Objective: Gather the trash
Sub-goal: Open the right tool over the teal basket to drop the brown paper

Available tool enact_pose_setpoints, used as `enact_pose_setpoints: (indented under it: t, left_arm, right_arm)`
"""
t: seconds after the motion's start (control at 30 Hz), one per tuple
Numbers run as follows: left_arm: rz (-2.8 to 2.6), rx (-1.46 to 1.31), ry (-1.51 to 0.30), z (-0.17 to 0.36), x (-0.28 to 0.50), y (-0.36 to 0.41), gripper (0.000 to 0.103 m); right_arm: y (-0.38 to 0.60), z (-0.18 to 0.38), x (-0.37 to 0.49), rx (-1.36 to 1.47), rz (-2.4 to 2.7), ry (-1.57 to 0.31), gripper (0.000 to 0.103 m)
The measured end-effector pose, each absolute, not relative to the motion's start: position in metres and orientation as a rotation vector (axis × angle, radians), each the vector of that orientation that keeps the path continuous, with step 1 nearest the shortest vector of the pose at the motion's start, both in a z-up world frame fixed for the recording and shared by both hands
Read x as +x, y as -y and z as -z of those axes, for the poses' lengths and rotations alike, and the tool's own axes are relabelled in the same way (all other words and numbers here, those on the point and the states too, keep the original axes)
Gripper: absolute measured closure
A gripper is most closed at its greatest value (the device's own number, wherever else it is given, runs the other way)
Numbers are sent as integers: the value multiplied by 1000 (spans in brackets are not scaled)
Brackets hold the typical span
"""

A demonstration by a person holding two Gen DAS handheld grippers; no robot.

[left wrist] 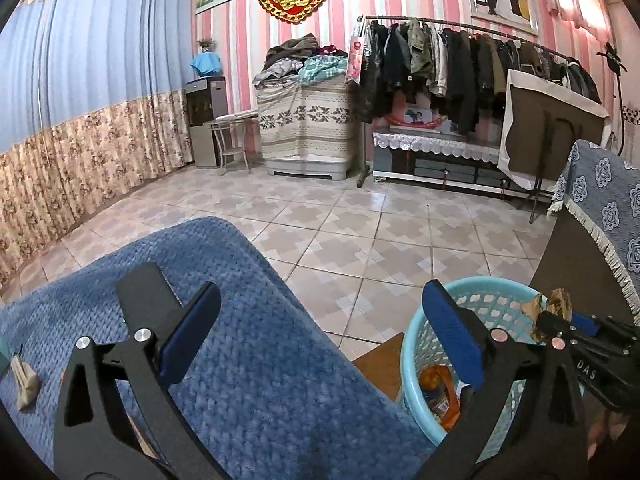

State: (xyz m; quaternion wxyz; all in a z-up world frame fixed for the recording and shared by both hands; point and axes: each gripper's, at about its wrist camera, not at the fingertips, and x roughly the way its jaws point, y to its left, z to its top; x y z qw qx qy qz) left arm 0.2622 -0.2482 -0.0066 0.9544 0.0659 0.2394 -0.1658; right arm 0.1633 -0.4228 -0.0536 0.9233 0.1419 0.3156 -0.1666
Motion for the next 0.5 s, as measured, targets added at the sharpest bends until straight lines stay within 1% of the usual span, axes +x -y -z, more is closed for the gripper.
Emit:
enact_pose_setpoints:
  t: [0.03, 0.07, 0.1, 0.13, 0.2, 0.23, 0.3, 0.33, 0.5]
  left_arm:
    - [332, 139, -484, 6, 262, 247, 6]
    - [328, 140, -483, 6, 262, 246, 6]
    - [325, 140, -483, 5, 262, 244, 6]
    - [324, 136, -482, 5, 261, 242, 6]
    - [315, 136, -478, 3, 261, 238, 6]
    - [311, 136, -476, 3, 260, 237, 6]
    - [304, 132, -476, 2, 260, 233, 6]
    - [301, 129, -477, 1, 259, 231, 6]
    - [279, 117, -474, -2, 255, 216, 6]
  right_arm:
    - [424, 54, 163, 290, 345, -649, 73]
    - [424, 54, 164, 287, 348, -650, 69]
    - [423, 53, 164, 285, 352, -649, 62]
    - [423, 53, 163, 285, 354, -647, 59]
    - [425, 51, 161, 292, 362, -634, 46]
    - [426, 50, 161, 293, 364, -628, 43]
    - [427, 48, 159, 298, 371, -616, 34]
    - [428, 48, 159, 301, 368, -613, 33]
    - [423, 44, 159, 281, 361, -602, 17]
